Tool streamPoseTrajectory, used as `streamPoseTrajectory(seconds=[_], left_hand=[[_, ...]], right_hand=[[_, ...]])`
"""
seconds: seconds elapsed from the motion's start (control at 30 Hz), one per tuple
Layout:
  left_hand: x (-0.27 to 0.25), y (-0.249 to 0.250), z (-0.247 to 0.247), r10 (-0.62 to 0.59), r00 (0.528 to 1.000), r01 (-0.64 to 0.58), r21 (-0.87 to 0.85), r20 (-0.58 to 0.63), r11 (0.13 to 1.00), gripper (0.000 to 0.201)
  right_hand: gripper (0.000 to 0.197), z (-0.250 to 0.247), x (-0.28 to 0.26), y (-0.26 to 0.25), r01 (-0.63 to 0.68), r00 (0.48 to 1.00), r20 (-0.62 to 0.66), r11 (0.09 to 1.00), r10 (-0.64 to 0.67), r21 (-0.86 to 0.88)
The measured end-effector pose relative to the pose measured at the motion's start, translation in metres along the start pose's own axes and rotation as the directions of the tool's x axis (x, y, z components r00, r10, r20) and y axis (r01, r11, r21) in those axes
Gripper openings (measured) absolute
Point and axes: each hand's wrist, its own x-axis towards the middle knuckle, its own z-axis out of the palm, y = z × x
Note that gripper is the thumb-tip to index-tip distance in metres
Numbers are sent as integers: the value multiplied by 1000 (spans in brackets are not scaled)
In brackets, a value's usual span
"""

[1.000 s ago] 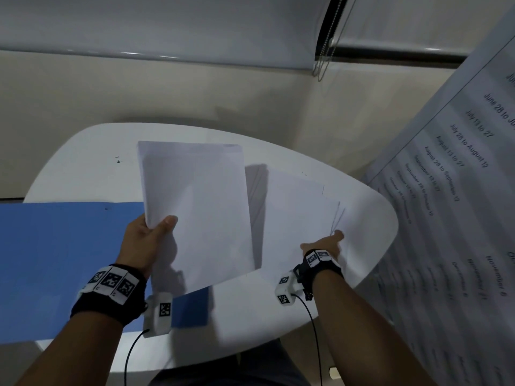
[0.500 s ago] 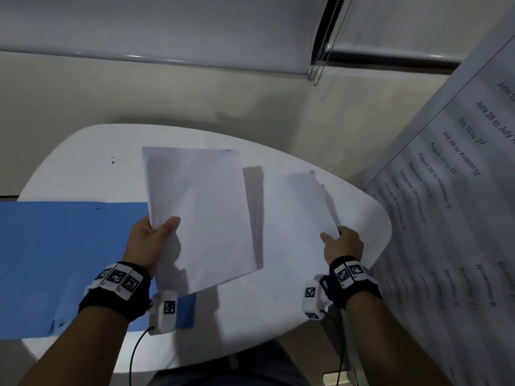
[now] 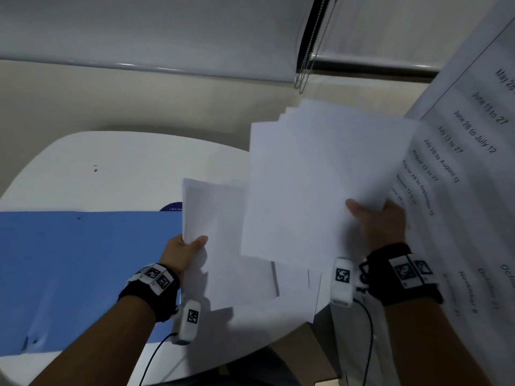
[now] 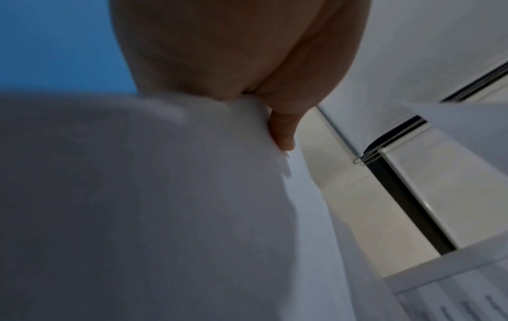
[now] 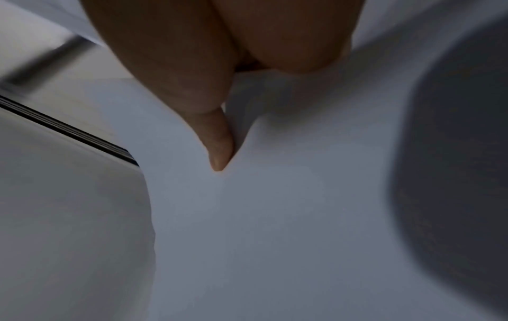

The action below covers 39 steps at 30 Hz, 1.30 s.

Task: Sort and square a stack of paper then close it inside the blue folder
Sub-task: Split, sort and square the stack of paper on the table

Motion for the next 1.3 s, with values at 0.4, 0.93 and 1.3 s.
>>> streamPoseTrajectory(seconds=[0.4,0.93,1.3], left_hand=[[8,-11,23,69,992,-49,184,-103,982,32],[1,-5,23,172,983,-156,209,-60,965,46],[-60,46,-23,472,877,-464,-96,91,881,46]], right_hand=[[45,91,-42,138,-273,862,259,829,436,-487],[86,135,-64,135,-20,730,529,786,434,-618],[27,99,-66,34,-274,805,575,951,145,144]])
